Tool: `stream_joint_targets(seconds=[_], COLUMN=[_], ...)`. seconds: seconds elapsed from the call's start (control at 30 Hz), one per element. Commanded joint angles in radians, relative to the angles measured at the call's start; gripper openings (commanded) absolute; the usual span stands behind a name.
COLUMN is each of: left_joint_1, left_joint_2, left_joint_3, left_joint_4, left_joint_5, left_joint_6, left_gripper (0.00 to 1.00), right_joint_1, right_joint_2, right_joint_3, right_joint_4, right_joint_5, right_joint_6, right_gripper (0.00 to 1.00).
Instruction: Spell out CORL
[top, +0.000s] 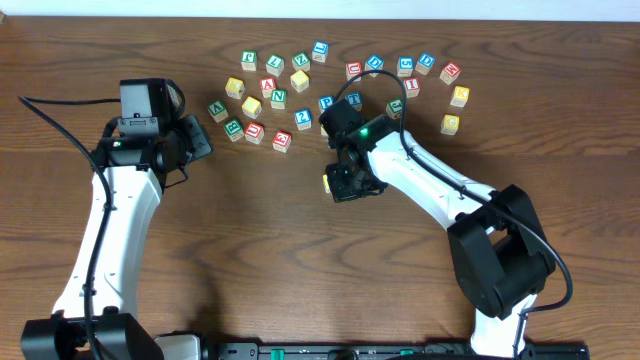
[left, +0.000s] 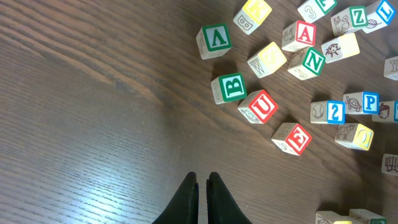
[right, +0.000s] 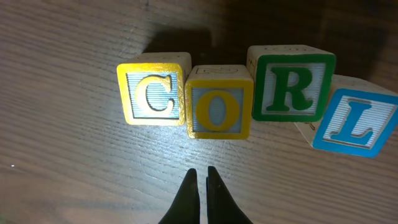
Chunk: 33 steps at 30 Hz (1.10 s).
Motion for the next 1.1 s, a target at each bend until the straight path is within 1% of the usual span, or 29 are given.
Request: stream_joint_targets(seconds=[0.0,0.67,1.07], left_joint_1=[0.000,0.000,0.000], left_joint_2=[0.011,0.017,0.017], left_joint_3=[0.013,-0.008,-0.008], left_joint_4=[-0.003,-0.003,-0.002], left_joint_5=[-0.009,-0.009,-0.009], left_joint_6=[0.009,0.009,0.009], left_gripper=[0.08,0.08,0.07], right_joint_1=[0.002,-0.018,-0.020], right_joint_2=[0.052,0.053,0.051], right_joint_3=[-0.009,-0.008,0.015], right_joint_4=[-0.001,0.066,0.060], right_joint_5=[0.004,0.008,0.012], right_joint_6=[0.025,0.025,0.013], right_gripper=[0.01,0.01,0.01])
